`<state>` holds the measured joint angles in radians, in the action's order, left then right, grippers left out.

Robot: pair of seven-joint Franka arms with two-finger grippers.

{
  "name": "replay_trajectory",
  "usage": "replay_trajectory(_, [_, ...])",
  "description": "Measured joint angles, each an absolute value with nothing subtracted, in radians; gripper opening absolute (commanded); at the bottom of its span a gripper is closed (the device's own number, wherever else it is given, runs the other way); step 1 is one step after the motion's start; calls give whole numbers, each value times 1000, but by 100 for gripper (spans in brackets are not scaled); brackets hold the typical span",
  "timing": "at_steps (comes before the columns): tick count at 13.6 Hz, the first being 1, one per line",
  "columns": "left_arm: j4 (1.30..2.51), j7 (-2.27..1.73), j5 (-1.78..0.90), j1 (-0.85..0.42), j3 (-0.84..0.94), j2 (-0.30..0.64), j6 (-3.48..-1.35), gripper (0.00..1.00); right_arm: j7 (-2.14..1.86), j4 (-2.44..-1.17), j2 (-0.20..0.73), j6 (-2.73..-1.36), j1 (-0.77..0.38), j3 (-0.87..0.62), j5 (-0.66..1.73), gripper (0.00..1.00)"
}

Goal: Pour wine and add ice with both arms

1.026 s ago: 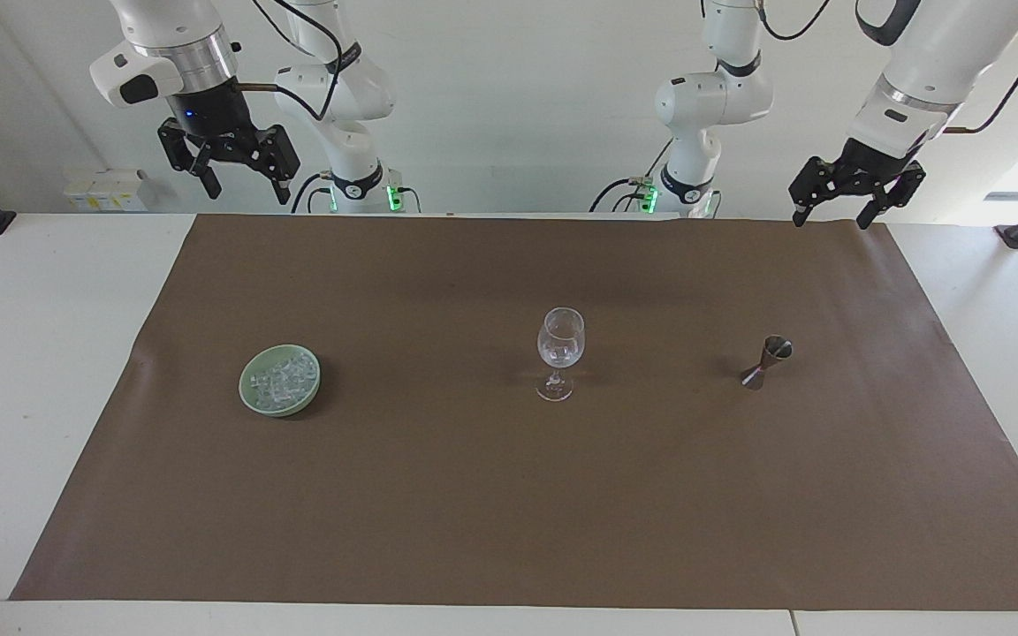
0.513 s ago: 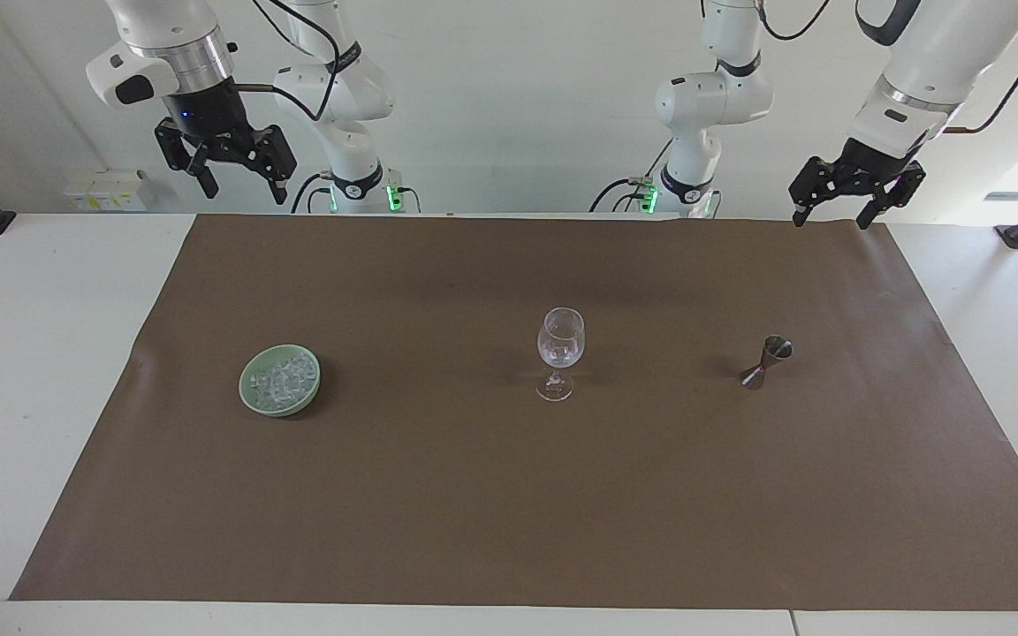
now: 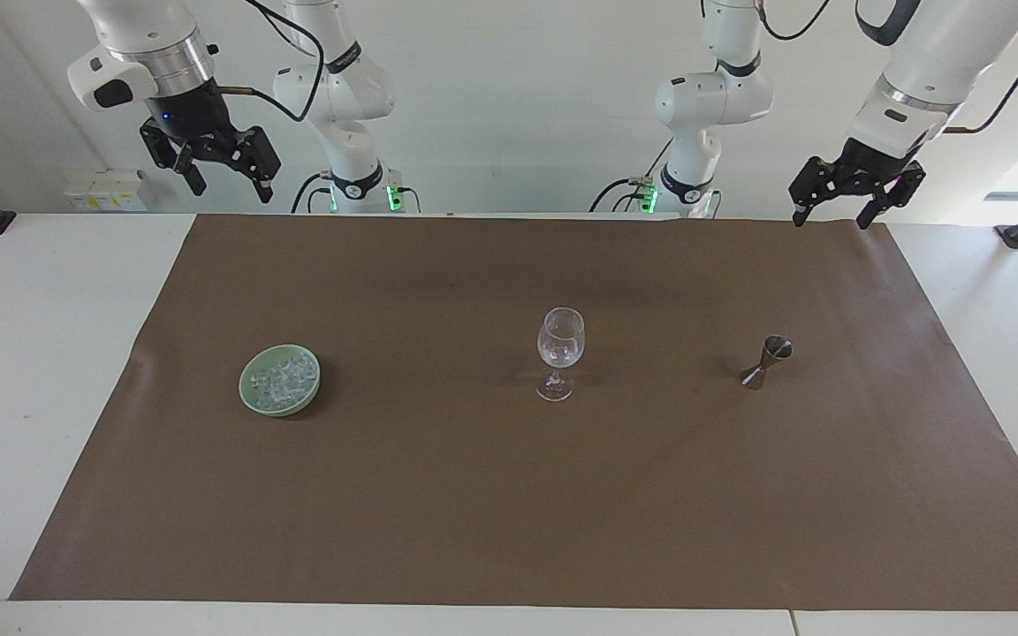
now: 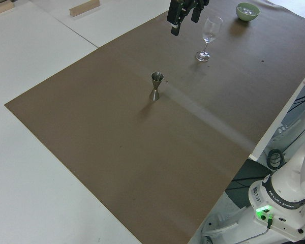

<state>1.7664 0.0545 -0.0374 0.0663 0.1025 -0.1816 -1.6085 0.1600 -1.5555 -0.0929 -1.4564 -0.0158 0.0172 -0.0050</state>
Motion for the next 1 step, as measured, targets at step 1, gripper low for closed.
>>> replay_trajectory(1, [1766, 54, -37, 66, 102, -182, -1608, 100, 160, -1555, -92, -1456, -21, 22, -5, 100])
